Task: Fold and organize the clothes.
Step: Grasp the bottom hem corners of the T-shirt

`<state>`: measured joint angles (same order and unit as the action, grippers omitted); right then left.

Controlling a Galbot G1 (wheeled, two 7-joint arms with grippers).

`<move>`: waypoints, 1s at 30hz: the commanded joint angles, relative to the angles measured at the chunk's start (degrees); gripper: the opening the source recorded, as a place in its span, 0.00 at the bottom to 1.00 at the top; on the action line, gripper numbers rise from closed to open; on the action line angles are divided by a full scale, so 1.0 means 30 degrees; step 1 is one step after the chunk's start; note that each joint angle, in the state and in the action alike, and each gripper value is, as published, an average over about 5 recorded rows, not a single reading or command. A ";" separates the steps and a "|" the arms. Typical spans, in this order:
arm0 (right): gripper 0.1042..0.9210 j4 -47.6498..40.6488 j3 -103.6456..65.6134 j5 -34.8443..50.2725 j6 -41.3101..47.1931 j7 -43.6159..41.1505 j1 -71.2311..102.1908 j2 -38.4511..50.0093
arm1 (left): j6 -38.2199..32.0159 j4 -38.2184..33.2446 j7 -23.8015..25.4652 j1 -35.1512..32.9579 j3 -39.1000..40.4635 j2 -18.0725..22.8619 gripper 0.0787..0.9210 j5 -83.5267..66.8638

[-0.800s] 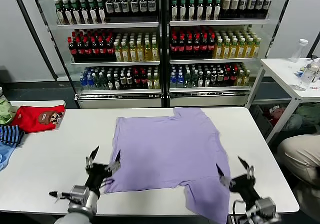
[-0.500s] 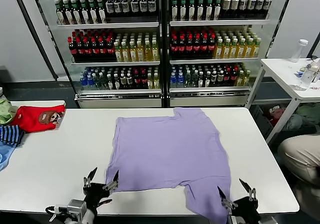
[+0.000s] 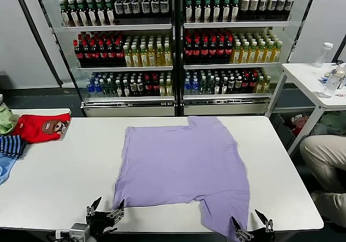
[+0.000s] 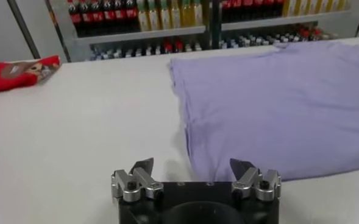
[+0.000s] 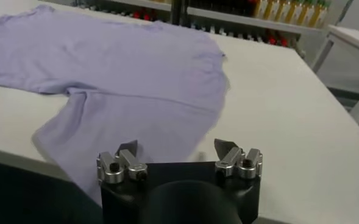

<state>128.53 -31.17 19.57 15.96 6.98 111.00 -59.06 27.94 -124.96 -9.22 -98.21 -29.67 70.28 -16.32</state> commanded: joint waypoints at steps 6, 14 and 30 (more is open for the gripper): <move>0.54 -0.0232 0.0470 0.1687 0.0722 0.0422 0.0041 0.0137 | 0.0360 0.0367 -0.0073 -0.0368 0.0116 0.0190 0.59 -0.0305; 0.26 -0.0245 0.0772 0.2196 0.0768 0.0353 -0.0271 0.0109 | 0.0266 0.0223 0.0099 -0.0256 0.0478 0.0525 0.31 0.0022; 0.02 0.4931 -0.3604 0.3477 0.0768 -0.0341 0.3996 0.1111 | -0.0480 -0.3643 -0.0439 -0.5647 -0.1796 -0.2013 0.01 -0.0526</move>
<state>135.73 -35.98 28.33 18.30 6.31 116.30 -56.95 28.24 -127.98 -8.52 -102.18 -30.39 69.49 -16.73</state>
